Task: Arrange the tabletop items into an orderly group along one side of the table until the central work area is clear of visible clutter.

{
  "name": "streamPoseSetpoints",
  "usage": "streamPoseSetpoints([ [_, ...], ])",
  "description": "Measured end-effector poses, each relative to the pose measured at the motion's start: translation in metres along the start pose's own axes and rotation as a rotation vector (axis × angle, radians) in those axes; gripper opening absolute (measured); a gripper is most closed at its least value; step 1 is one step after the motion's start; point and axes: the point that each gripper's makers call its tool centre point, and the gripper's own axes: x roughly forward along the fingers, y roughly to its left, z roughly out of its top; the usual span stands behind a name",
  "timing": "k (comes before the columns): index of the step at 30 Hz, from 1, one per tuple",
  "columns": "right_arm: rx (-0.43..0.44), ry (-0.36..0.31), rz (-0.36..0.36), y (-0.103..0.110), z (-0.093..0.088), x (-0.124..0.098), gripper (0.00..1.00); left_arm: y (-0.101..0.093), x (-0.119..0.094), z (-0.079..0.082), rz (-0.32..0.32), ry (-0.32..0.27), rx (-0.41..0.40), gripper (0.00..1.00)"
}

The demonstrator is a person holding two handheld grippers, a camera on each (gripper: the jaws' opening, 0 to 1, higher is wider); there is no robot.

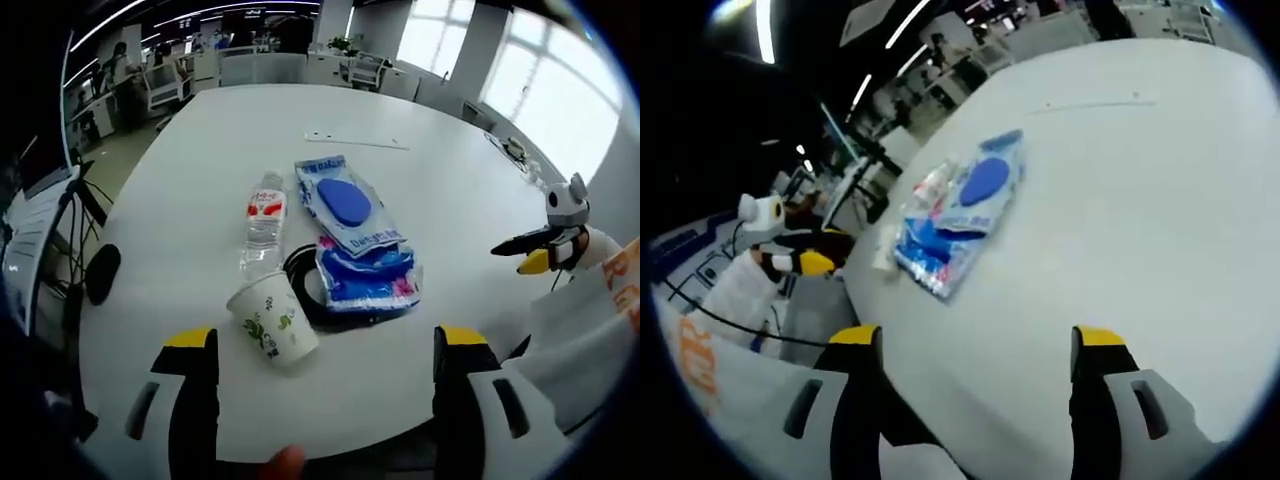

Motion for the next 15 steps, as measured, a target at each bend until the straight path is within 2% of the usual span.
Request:
streamPoseSetpoints([
  [15, -0.027, 0.015, 0.004, -0.004, 0.001, -0.011, 0.76, -0.01, 0.002, -0.001, 0.013, -0.001, -0.023, 0.9],
])
